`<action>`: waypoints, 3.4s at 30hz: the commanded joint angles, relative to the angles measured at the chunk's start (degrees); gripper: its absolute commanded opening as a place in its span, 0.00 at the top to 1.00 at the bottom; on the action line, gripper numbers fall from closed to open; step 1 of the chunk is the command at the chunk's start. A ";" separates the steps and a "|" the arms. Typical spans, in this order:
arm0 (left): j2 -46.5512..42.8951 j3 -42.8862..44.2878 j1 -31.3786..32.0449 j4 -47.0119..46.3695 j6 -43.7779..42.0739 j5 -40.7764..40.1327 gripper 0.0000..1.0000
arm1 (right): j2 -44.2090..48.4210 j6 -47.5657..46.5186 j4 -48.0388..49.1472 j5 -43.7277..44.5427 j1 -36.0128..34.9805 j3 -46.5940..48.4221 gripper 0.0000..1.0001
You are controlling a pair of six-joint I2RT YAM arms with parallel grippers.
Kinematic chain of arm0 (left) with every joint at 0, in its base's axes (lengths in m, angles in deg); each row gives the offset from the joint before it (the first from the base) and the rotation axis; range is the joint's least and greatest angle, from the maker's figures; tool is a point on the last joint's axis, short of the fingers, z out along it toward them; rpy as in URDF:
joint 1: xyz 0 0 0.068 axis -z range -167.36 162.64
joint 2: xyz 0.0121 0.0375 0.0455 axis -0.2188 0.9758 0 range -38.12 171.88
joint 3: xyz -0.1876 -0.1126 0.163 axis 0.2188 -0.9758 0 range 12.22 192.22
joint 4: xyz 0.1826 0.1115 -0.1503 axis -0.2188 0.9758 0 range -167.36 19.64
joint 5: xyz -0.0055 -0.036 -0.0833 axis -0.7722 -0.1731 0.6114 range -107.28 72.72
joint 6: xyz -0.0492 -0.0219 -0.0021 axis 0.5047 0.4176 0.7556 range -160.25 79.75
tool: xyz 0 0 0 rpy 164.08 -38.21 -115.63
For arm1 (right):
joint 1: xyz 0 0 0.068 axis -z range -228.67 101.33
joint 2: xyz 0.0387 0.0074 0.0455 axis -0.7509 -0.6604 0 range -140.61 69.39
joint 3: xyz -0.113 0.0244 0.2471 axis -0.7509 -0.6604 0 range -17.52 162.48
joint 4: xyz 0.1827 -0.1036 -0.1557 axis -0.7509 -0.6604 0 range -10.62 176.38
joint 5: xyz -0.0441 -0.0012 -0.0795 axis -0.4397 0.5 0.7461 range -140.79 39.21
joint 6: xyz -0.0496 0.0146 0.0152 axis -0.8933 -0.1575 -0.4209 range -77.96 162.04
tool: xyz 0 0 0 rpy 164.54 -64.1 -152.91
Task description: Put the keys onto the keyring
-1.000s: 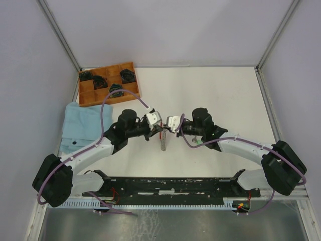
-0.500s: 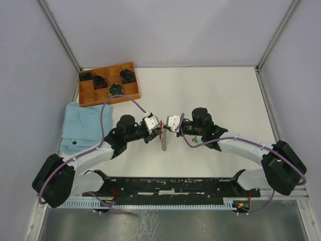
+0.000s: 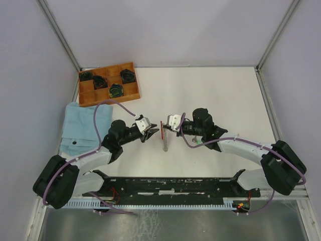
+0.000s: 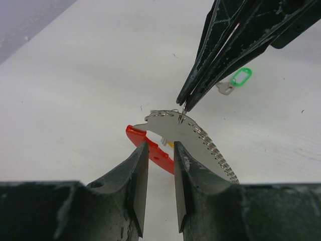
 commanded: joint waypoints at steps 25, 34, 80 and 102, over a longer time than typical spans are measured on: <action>5.23 2.02 -1.03 -10.14 1.85 10.65 0.74 | -0.57 2.48 5.77 -3.87 0.13 0.42 0.99; 5.05 2.00 -1.20 -10.92 2.29 10.74 0.78 | -0.80 2.32 4.61 -4.79 0.16 0.95 0.99; 5.75 3.60 -1.44 -8.55 3.93 12.81 0.80 | 0.28 4.27 6.24 -5.87 0.16 0.04 0.99; 2.61 6.77 -1.45 3.24 1.41 10.08 0.97 | 6.22 9.93 4.81 2.22 0.24 -2.65 0.68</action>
